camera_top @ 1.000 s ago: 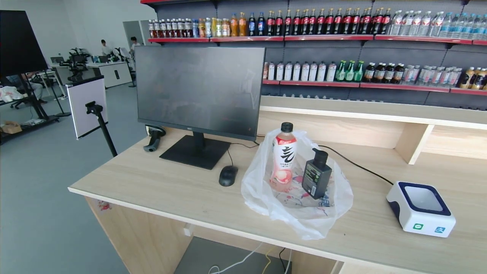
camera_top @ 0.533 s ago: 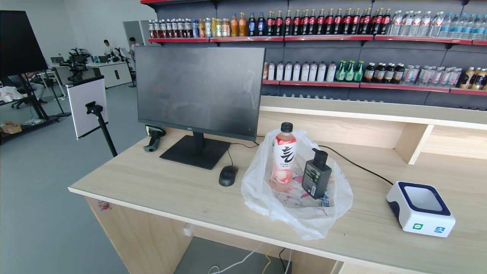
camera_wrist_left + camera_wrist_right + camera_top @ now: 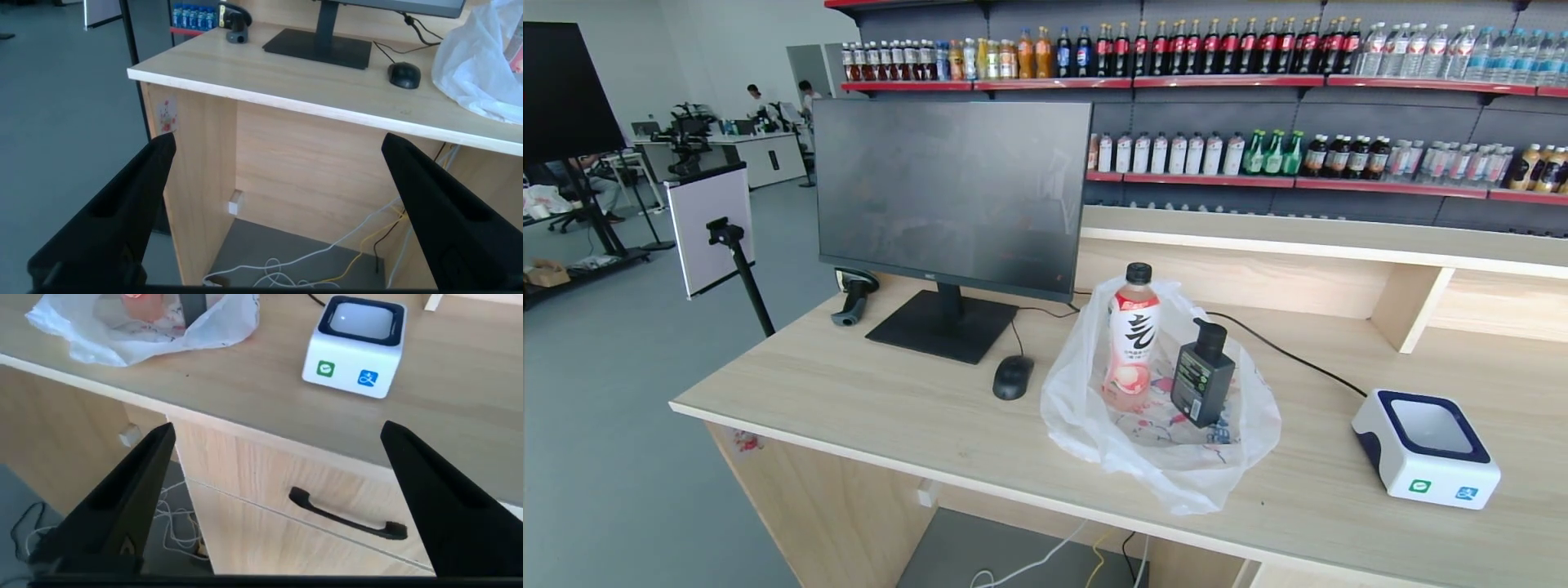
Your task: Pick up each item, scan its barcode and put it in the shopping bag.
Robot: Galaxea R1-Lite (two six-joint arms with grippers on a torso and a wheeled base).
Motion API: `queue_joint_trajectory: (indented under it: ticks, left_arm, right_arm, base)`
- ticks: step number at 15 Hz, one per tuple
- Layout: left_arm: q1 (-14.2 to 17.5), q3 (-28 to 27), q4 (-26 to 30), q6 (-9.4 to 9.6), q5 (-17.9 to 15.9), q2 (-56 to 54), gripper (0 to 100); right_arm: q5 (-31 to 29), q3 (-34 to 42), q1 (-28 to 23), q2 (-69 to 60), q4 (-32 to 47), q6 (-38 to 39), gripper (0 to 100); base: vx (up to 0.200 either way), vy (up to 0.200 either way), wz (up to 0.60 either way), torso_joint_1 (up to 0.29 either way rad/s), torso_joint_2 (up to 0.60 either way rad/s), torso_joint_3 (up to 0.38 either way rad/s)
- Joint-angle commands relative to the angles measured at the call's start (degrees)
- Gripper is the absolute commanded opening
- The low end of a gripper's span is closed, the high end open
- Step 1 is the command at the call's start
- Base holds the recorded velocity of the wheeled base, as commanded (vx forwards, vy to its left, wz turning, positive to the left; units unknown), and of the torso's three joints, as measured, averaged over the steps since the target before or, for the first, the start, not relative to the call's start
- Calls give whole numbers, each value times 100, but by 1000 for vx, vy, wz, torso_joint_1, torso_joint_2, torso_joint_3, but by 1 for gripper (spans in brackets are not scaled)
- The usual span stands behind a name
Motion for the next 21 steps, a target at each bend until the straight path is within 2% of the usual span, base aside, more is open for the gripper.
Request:
queue_joint_trajectory:
  ticks: [1, 3, 4, 8, 16, 18, 21]
  left_arm:
    - [0, 0, 0, -7, 0, -2, 100]
    - [9, 0, 0, -7, 0, -2, 100]
    - [9, 0, 0, -7, 0, -2, 100]
    - [9, 0, 0, -7, 0, -2, 100]
    - [0, 0, 0, -7, 0, -2, 100]
    - [0, 0, 0, -7, 0, -2, 100]
    - [9, 0, 0, 2, 0, -2, 100]
  right_arm:
    - [13, 3, -556, 87, 2, 3, 100]
    - [101, 126, -626, -722, -174, -41, 100]
    - [84, 328, -626, -722, -482, -32, 100]
    - [13, 354, -626, -722, -447, 135, 100]
    - [5, 354, -626, -722, -447, 152, 100]
    - [13, 354, -626, -722, -447, 144, 100]
    - [5, 354, -626, -722, -447, 179, 100]
  base:
    - [0, 0, 0, 0, 0, 0]
    - [0, 0, 0, 0, 0, 0]
    - [0, 0, 0, 0, 0, 0]
    - [0, 0, 0, 0, 0, 0]
    - [-200, 0, 0, 4, 2, 1]
    - [0, 0, 0, 0, 0, 0]
    - [0, 0, -600, 1, 1, 1]
